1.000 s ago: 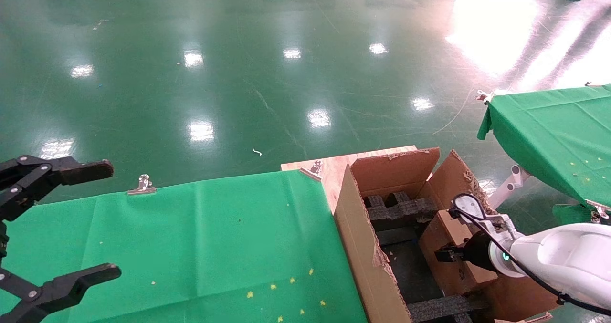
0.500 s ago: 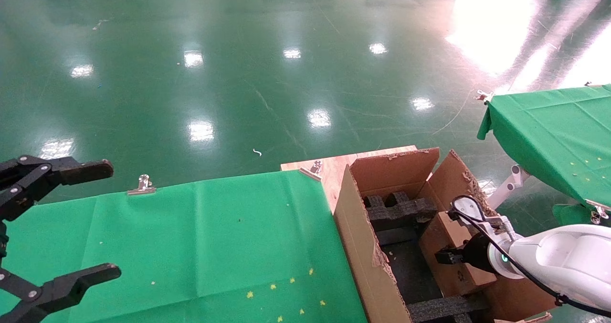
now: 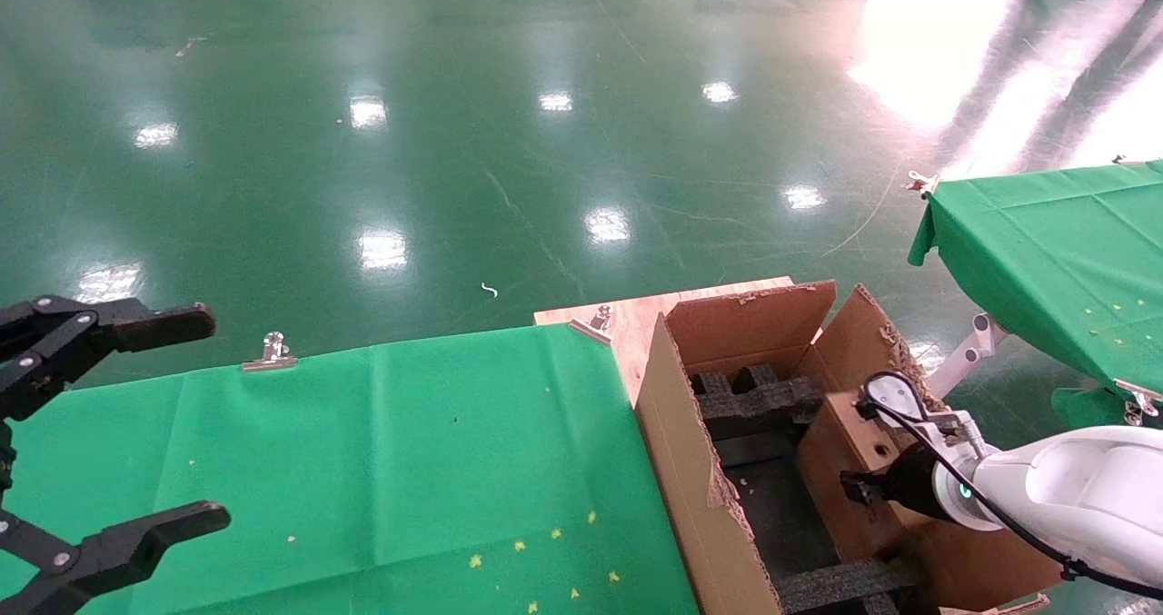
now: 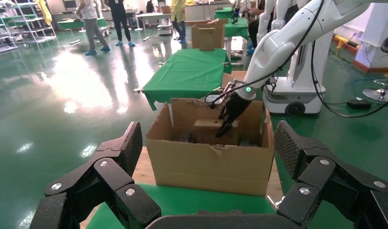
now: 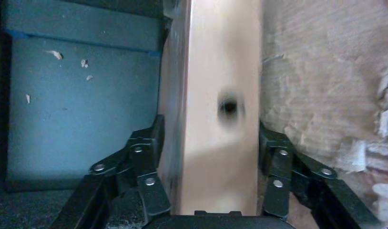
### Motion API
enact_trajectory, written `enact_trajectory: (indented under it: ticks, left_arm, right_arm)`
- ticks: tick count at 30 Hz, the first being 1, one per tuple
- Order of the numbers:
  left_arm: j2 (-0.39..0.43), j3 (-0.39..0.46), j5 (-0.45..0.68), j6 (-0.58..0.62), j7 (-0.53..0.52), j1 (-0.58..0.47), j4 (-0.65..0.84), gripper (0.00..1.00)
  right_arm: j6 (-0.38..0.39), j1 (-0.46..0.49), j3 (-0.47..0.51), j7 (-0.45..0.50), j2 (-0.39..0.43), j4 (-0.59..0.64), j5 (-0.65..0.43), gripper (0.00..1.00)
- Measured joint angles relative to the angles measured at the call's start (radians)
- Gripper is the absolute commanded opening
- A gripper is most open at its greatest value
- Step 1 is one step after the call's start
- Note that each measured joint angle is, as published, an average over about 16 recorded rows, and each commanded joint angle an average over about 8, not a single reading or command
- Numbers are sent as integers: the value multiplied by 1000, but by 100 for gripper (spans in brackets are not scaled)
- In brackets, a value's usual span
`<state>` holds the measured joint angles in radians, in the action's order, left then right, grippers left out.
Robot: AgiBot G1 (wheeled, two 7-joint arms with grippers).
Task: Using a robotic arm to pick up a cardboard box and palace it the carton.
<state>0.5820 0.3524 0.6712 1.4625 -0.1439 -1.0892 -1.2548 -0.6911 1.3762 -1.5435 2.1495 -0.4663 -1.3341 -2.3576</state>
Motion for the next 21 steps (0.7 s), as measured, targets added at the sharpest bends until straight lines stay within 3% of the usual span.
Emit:
enact_trajectory:
  ticks: [12, 21]
  left_arm:
    - [0, 0, 0, 0, 0, 0, 0, 100]
    - [0, 0, 0, 0, 0, 0, 0, 100]
  right_arm:
    - [28, 51, 26, -32, 20, -11, 20, 100]
    - [157, 141, 66, -149, 33, -28, 175, 100]
